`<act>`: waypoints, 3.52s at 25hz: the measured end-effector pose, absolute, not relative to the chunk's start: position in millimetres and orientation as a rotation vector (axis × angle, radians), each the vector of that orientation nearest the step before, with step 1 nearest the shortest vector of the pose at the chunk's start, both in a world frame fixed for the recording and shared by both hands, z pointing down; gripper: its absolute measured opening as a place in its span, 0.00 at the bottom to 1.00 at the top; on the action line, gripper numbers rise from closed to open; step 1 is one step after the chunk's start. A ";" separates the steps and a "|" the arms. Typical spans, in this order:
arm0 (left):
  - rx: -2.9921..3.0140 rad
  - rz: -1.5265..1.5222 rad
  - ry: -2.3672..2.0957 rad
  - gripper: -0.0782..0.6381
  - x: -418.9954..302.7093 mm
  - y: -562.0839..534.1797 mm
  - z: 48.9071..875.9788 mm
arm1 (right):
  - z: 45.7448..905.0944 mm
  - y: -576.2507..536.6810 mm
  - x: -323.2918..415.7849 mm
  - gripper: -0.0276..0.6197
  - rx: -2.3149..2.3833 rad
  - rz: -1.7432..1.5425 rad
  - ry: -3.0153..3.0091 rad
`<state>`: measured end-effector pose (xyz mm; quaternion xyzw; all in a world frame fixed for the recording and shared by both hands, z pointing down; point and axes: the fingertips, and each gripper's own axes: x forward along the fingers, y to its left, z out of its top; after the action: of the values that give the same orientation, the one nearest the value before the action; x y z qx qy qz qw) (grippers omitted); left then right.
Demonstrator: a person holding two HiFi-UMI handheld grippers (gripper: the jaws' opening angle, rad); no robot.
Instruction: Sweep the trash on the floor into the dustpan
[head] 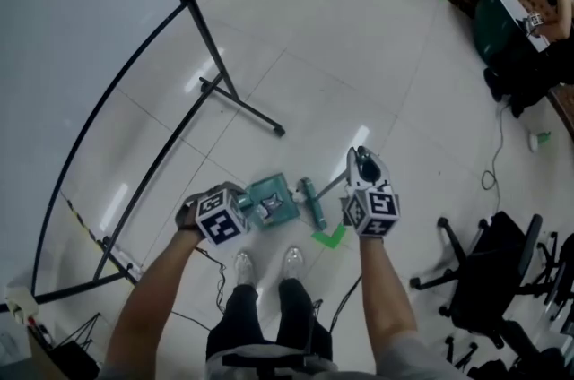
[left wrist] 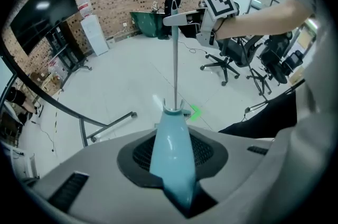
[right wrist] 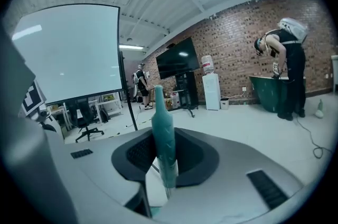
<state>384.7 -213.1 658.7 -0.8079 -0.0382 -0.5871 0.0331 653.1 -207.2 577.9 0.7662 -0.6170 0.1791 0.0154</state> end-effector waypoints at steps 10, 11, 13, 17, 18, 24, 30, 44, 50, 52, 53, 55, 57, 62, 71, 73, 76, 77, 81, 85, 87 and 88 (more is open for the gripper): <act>-2.558 -1.805 -0.023 0.25 362.5 -199.4 654.2 | 568.8 -238.3 580.9 0.16 2.169 0.677 -2.198; -2.573 -1.801 0.004 0.25 356.8 -198.7 653.0 | 567.9 -240.7 572.5 0.16 2.130 0.682 -2.229; -2.608 -1.789 0.068 0.25 343.9 -197.2 649.5 | 565.1 -244.5 556.7 0.16 2.062 0.698 -2.286; -2.661 -1.782 0.212 0.25 312.7 -193.0 645.5 | 549.9 -249.3 524.5 0.17 1.938 0.674 -2.388; -2.669 -1.781 0.246 0.25 304.0 -191.6 645.0 | 544.6 -250.3 514.6 0.17 1.902 0.657 -2.416; -2.722 -1.742 0.464 0.25 242.0 -183.7 625.9 | 510.8 -250.9 460.8 0.16 1.777 0.546 -2.476; -2.807 -1.600 0.708 0.25 179.6 -181.2 590.1 | 438.9 -245.4 427.7 0.16 1.735 0.373 -2.538; -2.838 -1.366 1.003 0.25 125.8 -198.7 500.2 | 281.8 -210.8 388.0 0.15 1.722 -0.037 -2.557; -2.821 -1.401 1.084 0.25 118.8 -213.5 491.5 | 281.9 -207.0 372.0 0.16 1.690 -0.050 -2.524; -2.829 -1.390 1.077 0.25 120.4 -218.1 485.9 | 280.8 -206.5 366.6 0.16 1.680 -0.038 -2.522; -2.839 -1.374 1.065 0.25 123.6 -219.1 481.8 | 280.6 -205.9 364.4 0.16 1.674 -0.030 -2.520; -2.855 -1.361 1.051 0.25 126.8 -219.5 478.4 | 282.5 -205.4 360.7 0.16 1.661 -0.019 -2.519; -2.861 -1.366 1.044 0.25 127.5 -219.2 479.2 | 283.4 -205.2 356.5 0.16 1.649 -0.011 -2.520; -2.856 -1.390 1.043 0.25 127.7 -218.1 480.7 | 276.0 -201.7 341.8 0.16 1.631 -0.011 -2.525; -2.872 -1.377 1.050 0.25 126.6 -220.2 479.6 | 273.1 -201.6 334.7 0.16 1.618 -0.065 -2.513; -2.873 -1.371 1.054 0.25 128.0 -220.7 478.1 | 275.7 -202.8 337.6 0.16 1.621 -0.081 -2.520; -2.881 -1.359 1.049 0.25 130.5 -221.0 475.8 | 277.3 -203.5 338.4 0.16 1.620 -0.084 -2.529; -2.880 -1.358 1.050 0.25 130.8 -221.3 475.1 | 278.3 -203.6 338.5 0.16 1.618 -0.083 -2.529; -2.870 -1.353 1.056 0.25 131.2 -222.4 472.6 | 278.1 -203.0 337.0 0.16 1.616 -0.086 -2.545; -2.867 -1.350 1.054 0.25 132.8 -222.3 471.5 | 273.6 -200.4 332.1 0.16 1.608 -0.055 -2.546; -2.858 -1.356 1.059 0.25 131.6 -221.5 471.9 | 271.8 -198.3 329.8 0.16 1.600 -0.039 -2.538; -2.853 -1.360 1.064 0.25 130.5 -221.5 472.0 | 272.5 -198.6 330.2 0.16 1.596 -0.041 -2.538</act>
<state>130.5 -221.5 472.0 -0.8514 0.3177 -0.4060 -0.0965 330.2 -198.6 272.5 0.5309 -0.8443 -0.0138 0.0714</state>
